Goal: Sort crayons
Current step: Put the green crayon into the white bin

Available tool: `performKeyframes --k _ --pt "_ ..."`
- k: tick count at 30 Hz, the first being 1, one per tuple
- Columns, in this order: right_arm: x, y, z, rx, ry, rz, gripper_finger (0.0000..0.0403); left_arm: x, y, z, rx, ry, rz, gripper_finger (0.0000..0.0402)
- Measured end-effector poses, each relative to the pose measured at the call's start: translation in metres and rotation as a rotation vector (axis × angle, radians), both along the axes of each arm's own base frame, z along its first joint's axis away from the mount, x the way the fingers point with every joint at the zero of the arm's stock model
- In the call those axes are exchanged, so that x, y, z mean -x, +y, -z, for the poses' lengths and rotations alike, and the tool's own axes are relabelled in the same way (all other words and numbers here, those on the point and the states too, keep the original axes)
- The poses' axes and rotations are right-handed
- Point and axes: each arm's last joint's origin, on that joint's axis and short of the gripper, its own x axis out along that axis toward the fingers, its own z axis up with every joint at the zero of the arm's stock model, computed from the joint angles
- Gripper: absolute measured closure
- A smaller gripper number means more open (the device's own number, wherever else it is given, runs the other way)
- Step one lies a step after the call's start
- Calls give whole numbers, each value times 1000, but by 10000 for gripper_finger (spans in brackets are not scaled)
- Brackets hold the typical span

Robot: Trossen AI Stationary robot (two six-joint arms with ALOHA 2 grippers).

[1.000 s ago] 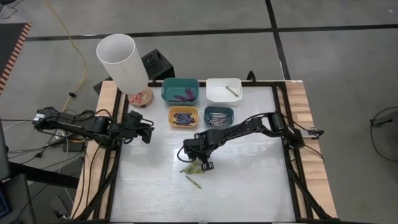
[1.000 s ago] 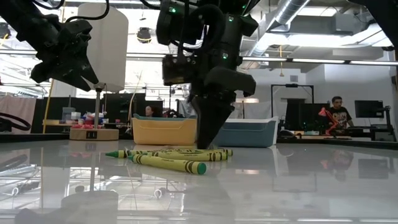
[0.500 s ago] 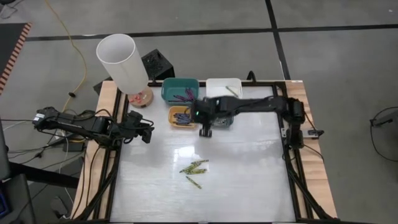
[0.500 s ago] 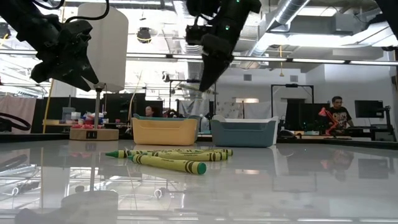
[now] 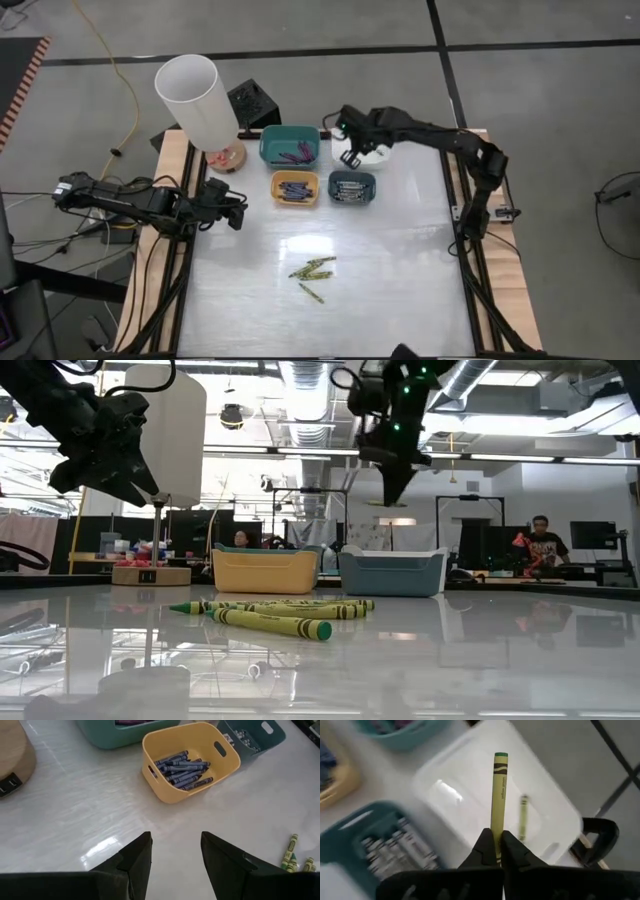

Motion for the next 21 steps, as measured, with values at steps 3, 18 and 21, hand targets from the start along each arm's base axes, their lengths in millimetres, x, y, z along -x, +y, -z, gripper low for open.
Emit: performKeyframes --k 3,18,21 --pt "4 -16 5 -6 4 46 400 0 0 0 -9 -2 -10 242" --pt "-13 -58 81 -80 202 59 399 0 0 0 2 -5 -12 242" --pt "-12 -66 92 -99 223 75 399 0 0 0 5 -6 -10 242"
